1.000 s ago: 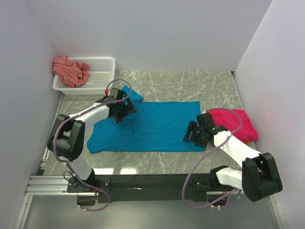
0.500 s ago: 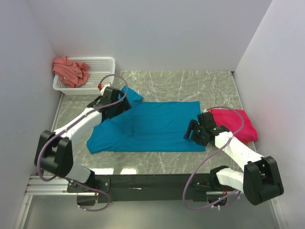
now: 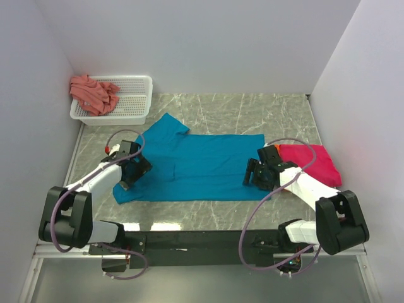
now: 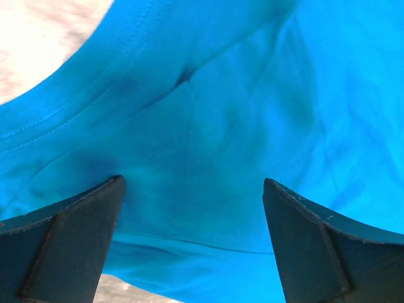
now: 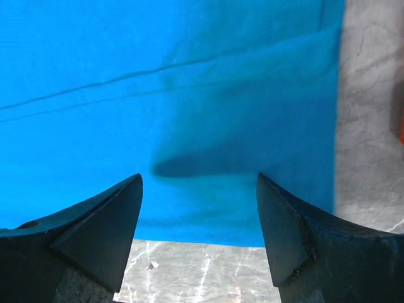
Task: Fold and stack the t-shirts
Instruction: Fold the tshirt
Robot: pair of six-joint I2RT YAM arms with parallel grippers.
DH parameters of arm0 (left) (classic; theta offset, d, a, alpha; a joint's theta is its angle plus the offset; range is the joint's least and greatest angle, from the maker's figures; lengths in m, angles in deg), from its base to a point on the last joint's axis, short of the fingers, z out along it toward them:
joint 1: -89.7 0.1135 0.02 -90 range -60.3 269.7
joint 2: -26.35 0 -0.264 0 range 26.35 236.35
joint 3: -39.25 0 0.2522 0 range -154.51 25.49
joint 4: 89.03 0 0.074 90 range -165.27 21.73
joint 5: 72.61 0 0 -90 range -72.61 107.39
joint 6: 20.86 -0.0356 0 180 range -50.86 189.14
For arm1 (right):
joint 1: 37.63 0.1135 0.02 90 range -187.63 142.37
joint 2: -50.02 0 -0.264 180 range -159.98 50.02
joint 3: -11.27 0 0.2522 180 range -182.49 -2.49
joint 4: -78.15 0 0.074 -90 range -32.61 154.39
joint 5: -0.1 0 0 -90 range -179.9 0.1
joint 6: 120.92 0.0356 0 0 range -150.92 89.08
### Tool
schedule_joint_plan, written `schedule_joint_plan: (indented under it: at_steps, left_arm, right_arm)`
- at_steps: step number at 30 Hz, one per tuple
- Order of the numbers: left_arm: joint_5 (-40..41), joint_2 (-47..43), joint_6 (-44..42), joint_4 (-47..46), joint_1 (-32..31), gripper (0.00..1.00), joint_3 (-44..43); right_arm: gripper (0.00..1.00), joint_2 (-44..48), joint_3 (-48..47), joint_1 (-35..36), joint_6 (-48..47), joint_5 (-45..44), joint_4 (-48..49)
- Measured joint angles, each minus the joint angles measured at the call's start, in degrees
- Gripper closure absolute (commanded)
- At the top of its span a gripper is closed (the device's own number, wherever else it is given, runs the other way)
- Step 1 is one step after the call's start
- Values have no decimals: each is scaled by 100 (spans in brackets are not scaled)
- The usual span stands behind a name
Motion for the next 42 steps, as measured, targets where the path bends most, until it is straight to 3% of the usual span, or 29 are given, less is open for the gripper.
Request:
schedule_joint_plan:
  at_steps: [10,17,24,30,36,42]
  left_arm:
    - [-37,-297,752,1351,133,1,52]
    - [-144,-621,935,2417,131,1,52]
    - [-195,-485,542,2188,118,1,-1462]
    - [249,1381,-90,1757,-254,1,-3856]
    - [831,3751,-680,1685,-581,1,-6317]
    - [1222,5646,-973,2262,-647,1,-8406]
  right_arm:
    - [21,343,280,0,275,249,-13]
    - [21,960,505,0,592,426,-684]
    - [20,1019,-573,0,439,118,-1036]
    - [20,879,-1572,0,280,-225,-713]
    - [20,610,-1799,-46,238,-407,-570]
    - [19,579,-1803,-179,195,-498,-551]
